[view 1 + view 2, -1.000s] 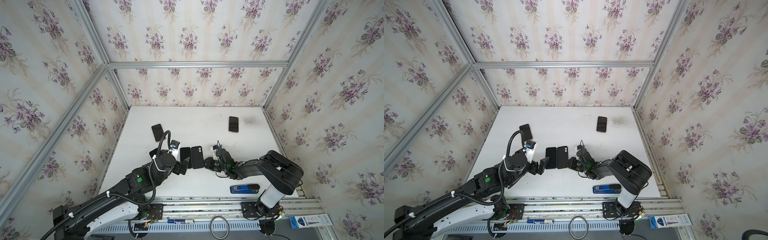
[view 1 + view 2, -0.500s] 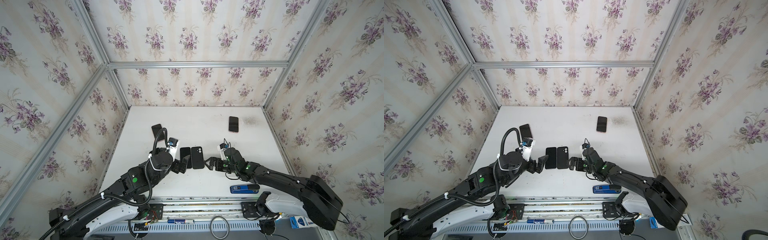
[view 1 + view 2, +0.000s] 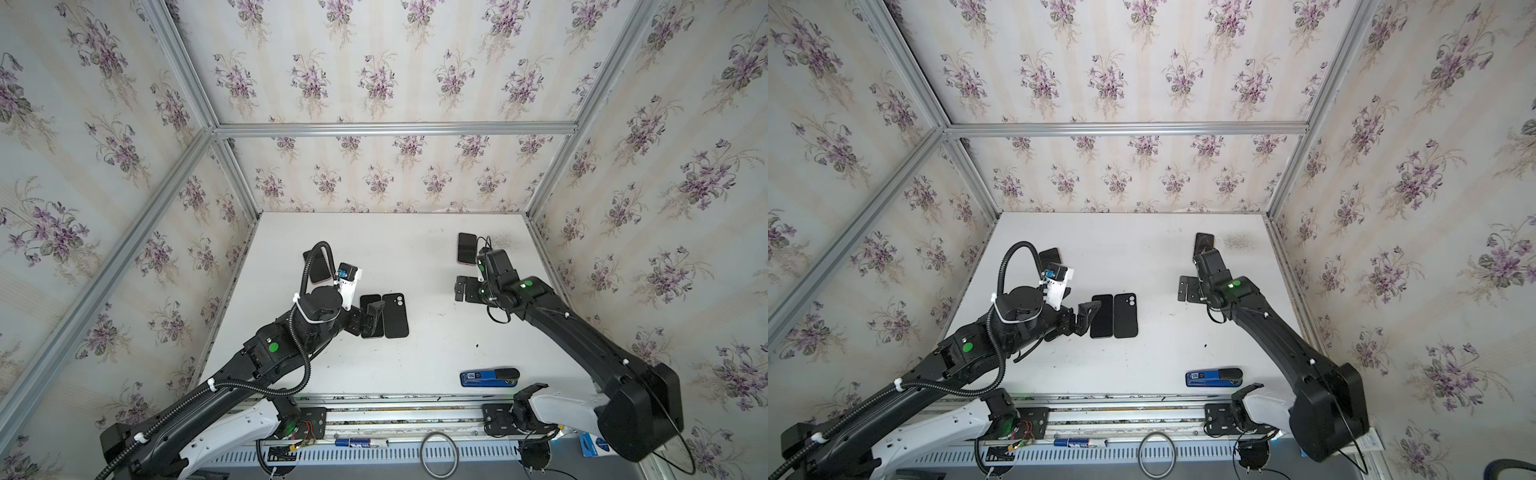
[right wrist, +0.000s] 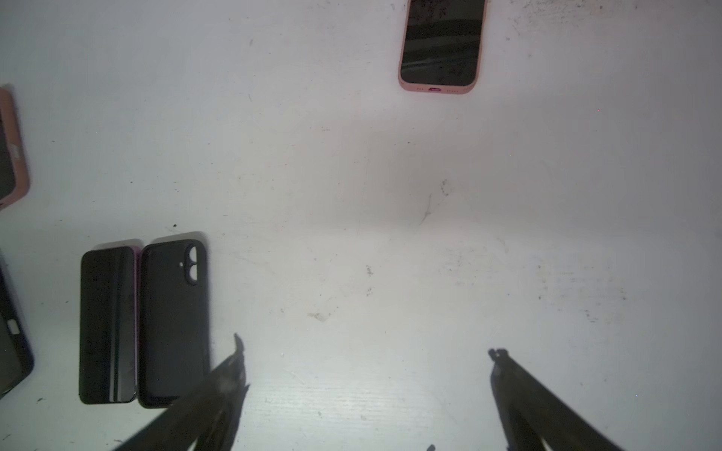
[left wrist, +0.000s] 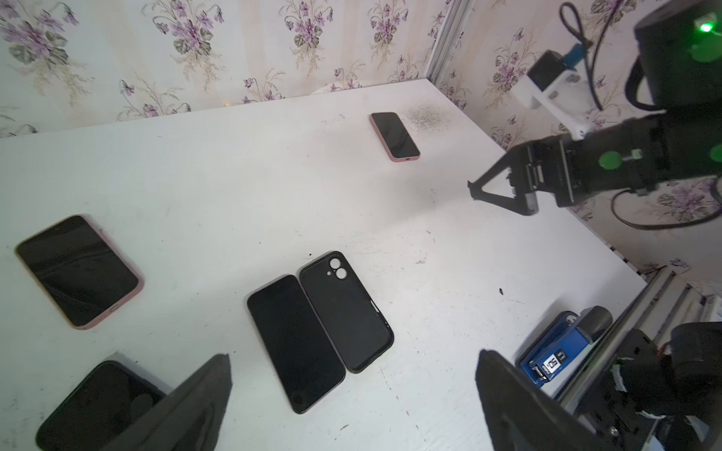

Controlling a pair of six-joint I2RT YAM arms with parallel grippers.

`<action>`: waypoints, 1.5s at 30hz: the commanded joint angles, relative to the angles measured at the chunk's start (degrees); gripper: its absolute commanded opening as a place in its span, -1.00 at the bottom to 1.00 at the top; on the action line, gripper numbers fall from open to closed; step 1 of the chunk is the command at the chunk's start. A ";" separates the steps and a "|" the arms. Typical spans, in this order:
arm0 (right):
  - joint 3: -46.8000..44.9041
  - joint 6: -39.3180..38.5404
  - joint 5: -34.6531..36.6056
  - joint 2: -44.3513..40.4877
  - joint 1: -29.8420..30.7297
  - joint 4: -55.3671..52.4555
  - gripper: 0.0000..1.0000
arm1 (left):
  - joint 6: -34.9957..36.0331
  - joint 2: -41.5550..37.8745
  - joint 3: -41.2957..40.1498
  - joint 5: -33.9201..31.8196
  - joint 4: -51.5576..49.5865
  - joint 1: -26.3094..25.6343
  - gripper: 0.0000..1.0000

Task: Take the phone out of the phone case
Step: Pick up the phone from the top-right of the table.

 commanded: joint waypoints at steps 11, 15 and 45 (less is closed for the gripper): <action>32.93 -11.29 -4.28 37.18 -8.09 -5.34 0.99 | -0.35 3.20 -2.10 10.27 5.22 3.23 0.99; 39.99 -11.69 -3.02 44.65 -9.19 -7.69 0.99 | -0.37 3.10 -2.37 11.06 5.27 3.23 0.99; 53.12 -14.14 -6.06 59.23 -15.11 -11.82 0.90 | 0.13 3.43 -2.56 9.71 5.20 3.32 0.99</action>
